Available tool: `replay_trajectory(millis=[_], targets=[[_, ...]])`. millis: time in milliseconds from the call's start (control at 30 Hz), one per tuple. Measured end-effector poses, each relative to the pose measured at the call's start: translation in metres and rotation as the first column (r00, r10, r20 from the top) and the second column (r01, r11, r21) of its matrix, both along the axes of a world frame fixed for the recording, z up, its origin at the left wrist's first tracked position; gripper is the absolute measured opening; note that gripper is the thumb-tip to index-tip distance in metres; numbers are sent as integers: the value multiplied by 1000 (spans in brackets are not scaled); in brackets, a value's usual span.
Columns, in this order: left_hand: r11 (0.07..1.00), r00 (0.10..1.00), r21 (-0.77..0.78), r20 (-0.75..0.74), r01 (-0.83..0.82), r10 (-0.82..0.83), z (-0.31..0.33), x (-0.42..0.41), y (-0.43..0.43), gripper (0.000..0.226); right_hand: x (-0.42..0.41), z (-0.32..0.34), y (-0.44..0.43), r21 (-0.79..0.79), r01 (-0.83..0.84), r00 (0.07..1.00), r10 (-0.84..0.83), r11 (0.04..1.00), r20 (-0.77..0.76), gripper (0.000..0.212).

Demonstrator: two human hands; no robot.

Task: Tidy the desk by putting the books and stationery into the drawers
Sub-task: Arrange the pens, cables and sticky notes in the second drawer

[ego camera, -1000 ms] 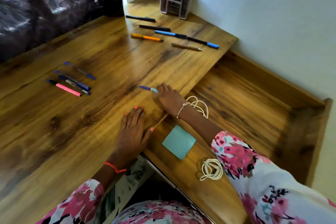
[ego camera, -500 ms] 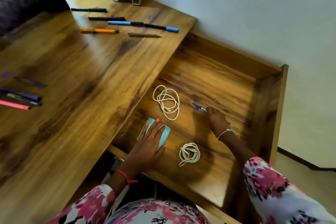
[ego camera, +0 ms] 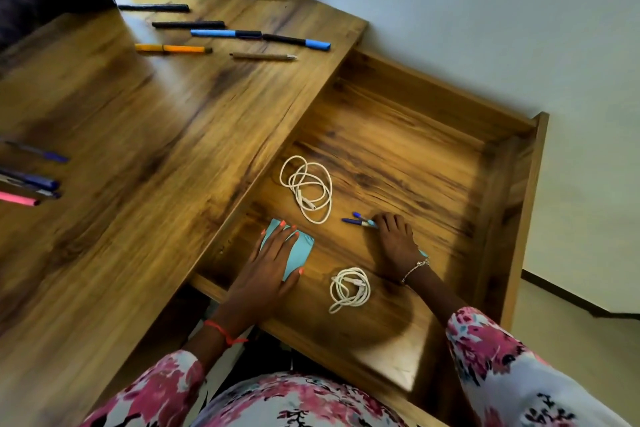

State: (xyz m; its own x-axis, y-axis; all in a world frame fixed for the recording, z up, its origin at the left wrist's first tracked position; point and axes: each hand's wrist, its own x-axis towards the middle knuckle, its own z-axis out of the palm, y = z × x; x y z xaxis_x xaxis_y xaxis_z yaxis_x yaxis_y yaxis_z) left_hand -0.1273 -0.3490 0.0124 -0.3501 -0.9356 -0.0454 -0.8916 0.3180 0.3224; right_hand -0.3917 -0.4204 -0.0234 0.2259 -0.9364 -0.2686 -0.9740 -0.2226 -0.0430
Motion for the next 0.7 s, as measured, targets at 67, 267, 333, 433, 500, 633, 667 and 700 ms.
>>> replay_trajectory(millis=[67, 267, 333, 433, 500, 633, 667, 700], targets=[[1000, 1000, 15, 10, 3, -3, 0, 0, 1, 65, 0, 0, 2, 13, 9, 995, -10, 1000, 102, 50], [1000, 999, 21, 36, -8, 7, 0, 0, 1, 65, 0, -5, 24, 89, 29, 985, -44, 996, 168, 96], [1000, 999, 28, 36, -13, 12, 0, -1, 1, 66, 3, -9, 28, 105, 54, 985, -70, 993, 158, 90], [999, 999, 39, 37, -15, 14, 0, 0, 1, 66, 7, -10, 23, 112, 139, 975, -156, 984, 157, 83], [999, 999, 46, 37, -20, 18, -1, 0, 2, 66, 11, -7, 17, 123, 200, 965, -217, 972, 148, 76], [998, 999, 54, 33, -36, 34, 0, -1, 2, 68, 19, -7, 12, 142, 321, 930, -339, 937, 139, 73], [998, 999, 54, 30, -39, 37, 1, -1, 2, 68, 21, -8, 13, 144, 337, 924, -356, 930, 142, 73], [998, 999, 55, 26, -41, 39, 1, -1, 2, 68, 24, -8, 15, 144, 349, 917, -370, 926, 150, 75]])
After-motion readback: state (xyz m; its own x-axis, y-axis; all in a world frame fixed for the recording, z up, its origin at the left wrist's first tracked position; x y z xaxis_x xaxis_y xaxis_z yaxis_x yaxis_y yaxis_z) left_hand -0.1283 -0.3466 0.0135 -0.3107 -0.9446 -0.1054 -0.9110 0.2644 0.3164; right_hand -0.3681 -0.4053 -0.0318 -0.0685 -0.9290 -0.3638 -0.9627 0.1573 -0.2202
